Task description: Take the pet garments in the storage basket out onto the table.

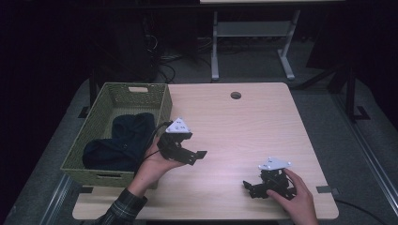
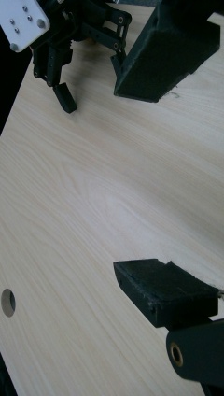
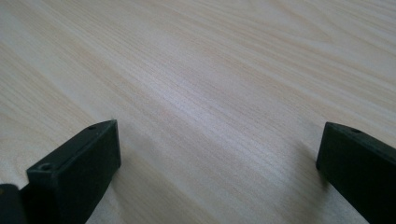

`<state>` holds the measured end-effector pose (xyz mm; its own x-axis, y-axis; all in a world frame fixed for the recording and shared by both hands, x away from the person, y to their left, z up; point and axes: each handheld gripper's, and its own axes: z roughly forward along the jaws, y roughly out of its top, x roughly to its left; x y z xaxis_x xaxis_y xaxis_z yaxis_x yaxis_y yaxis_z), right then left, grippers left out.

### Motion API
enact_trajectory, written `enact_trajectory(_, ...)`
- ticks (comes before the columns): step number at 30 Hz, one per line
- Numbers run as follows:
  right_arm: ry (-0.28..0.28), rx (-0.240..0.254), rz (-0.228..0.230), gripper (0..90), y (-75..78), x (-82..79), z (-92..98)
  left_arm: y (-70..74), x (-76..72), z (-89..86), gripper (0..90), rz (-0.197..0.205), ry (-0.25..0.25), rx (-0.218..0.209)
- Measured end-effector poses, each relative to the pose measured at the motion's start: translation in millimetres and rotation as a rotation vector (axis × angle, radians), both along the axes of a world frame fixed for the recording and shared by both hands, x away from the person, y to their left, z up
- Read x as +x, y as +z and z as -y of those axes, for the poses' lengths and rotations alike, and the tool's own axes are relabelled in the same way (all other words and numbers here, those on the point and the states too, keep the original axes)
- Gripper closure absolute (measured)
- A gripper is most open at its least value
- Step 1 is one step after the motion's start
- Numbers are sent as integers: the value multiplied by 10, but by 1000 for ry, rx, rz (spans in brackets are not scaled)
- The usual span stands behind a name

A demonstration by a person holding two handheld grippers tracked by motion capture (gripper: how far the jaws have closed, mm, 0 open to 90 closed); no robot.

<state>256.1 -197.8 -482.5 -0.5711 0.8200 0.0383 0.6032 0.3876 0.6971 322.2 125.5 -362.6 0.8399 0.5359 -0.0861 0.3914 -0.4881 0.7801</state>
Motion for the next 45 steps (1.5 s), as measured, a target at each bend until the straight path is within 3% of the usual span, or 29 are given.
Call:
enact_trajectory(6, 0, 0, 0, 0, 0, 0, 0, 71, 46, -51, 129, 3, 20, -6)
enact_trajectory(15, 0, 0, 0, 0, 0, 0, 0, 196, 120, -131, 134, 0, 6, -3)
enact_trajectory(20, 2, 0, 2, 0, -1, 3, 1, 269, 170, -213, 134, 13, 5, 21)
enact_trajectory(23, 2, 0, 3, 0, -1, 3, 1, 291, 193, -256, 134, 16, 19, 8)
enact_trajectory(29, 2, 0, 3, 0, -1, 3, 1, 335, 237, -470, 136, 25, 63, 6)
enact_trajectory(45, 2, -1, 3, 0, -1, 3, 1, 332, 293, -869, 137, 29, 118, 33)
